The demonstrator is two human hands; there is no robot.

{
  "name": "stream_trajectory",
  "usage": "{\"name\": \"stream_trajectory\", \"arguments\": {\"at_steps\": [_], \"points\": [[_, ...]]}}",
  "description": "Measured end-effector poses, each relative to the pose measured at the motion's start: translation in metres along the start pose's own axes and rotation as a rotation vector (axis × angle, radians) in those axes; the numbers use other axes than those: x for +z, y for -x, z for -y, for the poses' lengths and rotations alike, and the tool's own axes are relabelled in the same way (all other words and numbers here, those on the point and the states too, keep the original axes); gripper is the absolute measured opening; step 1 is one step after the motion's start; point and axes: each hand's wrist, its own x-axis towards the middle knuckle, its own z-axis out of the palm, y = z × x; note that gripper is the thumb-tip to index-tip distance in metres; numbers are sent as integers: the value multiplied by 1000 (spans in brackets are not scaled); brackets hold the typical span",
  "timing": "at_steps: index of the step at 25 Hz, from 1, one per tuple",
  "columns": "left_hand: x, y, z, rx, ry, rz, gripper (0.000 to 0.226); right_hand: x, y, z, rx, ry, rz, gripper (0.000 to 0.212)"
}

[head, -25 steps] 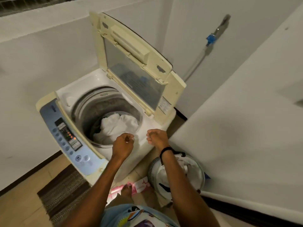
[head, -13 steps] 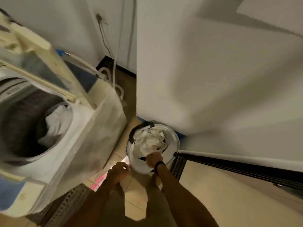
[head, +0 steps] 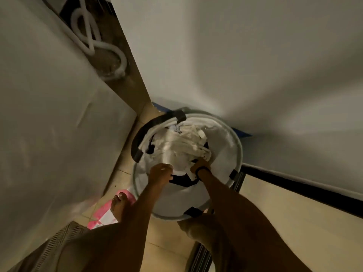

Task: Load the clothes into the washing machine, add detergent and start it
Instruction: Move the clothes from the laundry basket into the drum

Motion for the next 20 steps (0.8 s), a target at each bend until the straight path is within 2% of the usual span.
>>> {"name": "stream_trajectory", "arguments": {"at_steps": [1,3,4,6,9,10,11,14,17,18,20], "points": [[1,-14,5,-19,26,10,9,9,-14,-1,-24,45,-15,62],[0,-32,15,-72,64,51,22,21,-19,2,-39,94,-55,58],[-2,-32,18,-92,70,35,26,24,-9,4,-33,17,-100,52],[-7,-9,17,-108,92,-10,18,16,36,9,3,-205,-189,36],[-13,57,5,-124,204,-24,7,-13,123,19,-79,-595,-477,19],[-15,83,-1,-115,228,-32,4,-25,159,21,-118,-691,-547,16],[-18,109,-7,-92,227,-25,15,-40,198,23,-149,-774,-598,22],[-33,185,-29,140,53,-61,56,-85,310,27,-247,-1018,-609,30],[-59,257,-51,426,-283,-161,72,-135,420,32,-417,-1196,-513,22],[-69,278,-59,475,-350,-154,69,-154,452,33,-460,-1238,-489,22],[-87,322,-74,554,-386,-136,42,-191,510,32,-536,-1276,-482,31]]}}
